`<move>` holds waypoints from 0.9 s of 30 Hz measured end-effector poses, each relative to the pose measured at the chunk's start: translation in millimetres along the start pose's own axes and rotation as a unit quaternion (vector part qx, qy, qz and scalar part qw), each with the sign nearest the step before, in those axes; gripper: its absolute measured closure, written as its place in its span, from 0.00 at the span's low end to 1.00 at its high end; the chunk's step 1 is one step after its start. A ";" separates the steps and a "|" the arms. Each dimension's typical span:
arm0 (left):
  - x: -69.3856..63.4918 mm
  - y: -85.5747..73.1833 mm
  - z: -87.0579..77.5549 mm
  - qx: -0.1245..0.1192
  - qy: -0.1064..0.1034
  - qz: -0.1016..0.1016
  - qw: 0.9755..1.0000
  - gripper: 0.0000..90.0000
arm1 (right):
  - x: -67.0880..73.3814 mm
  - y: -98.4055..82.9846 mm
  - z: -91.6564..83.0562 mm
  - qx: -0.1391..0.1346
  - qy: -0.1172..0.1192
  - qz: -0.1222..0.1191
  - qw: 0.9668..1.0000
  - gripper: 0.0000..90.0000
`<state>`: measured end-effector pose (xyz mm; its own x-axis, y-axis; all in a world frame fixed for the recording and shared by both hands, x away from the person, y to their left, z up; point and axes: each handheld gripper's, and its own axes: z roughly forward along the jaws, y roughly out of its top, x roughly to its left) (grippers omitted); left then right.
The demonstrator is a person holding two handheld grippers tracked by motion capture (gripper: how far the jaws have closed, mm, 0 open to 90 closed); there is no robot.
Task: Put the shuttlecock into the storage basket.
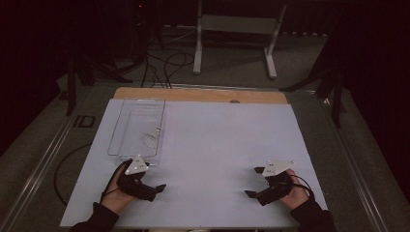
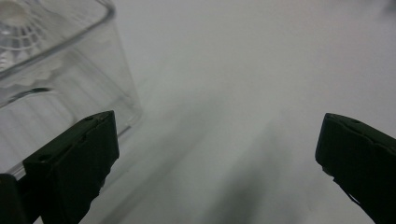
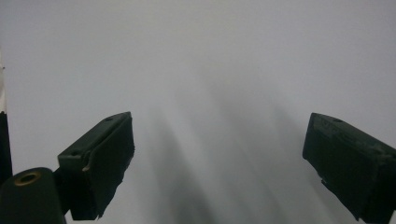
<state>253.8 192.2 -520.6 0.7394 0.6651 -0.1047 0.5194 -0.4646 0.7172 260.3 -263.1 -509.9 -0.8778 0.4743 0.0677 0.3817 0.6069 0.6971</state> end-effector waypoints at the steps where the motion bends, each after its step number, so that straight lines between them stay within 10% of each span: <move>1: -0.4 -1.5 -0.1 -0.007 0.010 -0.002 1.000 0.00 | -0.2 -0.4 0.2 0.000 0.000 0.000 1.000 0.10; 17: -2.1 -5.5 2.9 -0.013 0.057 0.006 0.998 0.00 | -0.5 -2.8 3.6 0.005 0.004 0.001 1.000 0.10; 27: -3.4 -6.2 3.6 -0.021 0.041 0.007 0.999 0.00 | -0.4 -2.7 3.3 0.003 0.001 0.002 1.000 0.10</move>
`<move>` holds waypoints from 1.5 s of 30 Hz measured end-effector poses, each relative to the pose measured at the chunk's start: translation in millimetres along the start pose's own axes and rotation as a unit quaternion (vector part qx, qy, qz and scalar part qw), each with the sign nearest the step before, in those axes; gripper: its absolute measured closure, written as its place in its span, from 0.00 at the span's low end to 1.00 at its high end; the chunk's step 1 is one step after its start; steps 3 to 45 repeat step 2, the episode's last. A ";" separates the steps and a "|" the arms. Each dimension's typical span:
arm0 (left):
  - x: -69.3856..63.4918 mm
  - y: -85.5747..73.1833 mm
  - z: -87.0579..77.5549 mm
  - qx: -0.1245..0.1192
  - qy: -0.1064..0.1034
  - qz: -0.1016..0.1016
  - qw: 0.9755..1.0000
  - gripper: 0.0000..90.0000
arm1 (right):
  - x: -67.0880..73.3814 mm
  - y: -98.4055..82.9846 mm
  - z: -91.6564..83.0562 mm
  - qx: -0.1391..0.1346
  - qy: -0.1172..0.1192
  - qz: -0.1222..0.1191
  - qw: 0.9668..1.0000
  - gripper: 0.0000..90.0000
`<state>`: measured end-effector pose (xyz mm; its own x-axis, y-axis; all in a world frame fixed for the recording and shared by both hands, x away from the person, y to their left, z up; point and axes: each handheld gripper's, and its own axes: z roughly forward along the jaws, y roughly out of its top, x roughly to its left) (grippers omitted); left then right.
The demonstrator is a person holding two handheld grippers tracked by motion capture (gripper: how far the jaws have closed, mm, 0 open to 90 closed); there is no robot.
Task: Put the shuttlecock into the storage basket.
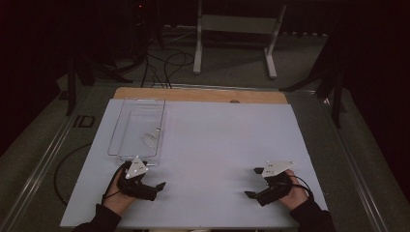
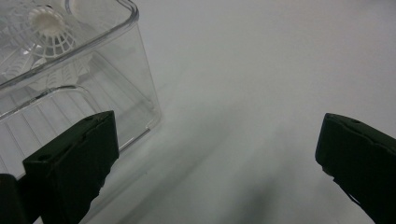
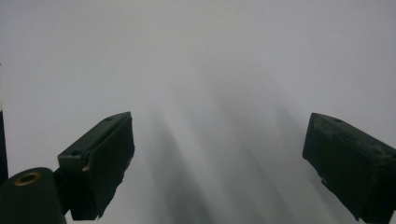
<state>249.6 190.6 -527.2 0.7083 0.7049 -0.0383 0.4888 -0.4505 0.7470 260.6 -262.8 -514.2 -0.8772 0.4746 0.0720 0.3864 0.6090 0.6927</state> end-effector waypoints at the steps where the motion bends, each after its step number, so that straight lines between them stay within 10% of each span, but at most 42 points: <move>1: 0.0 0.0 0.0 0.000 0.000 0.000 1.000 0.00 | 0.0 0.0 0.0 0.000 0.000 0.000 1.000 0.10; 45: -0.1 -0.3 -0.1 -0.002 -0.002 -0.001 1.000 0.00 | 0.0 -0.2 -0.1 0.001 0.001 -0.001 1.000 0.10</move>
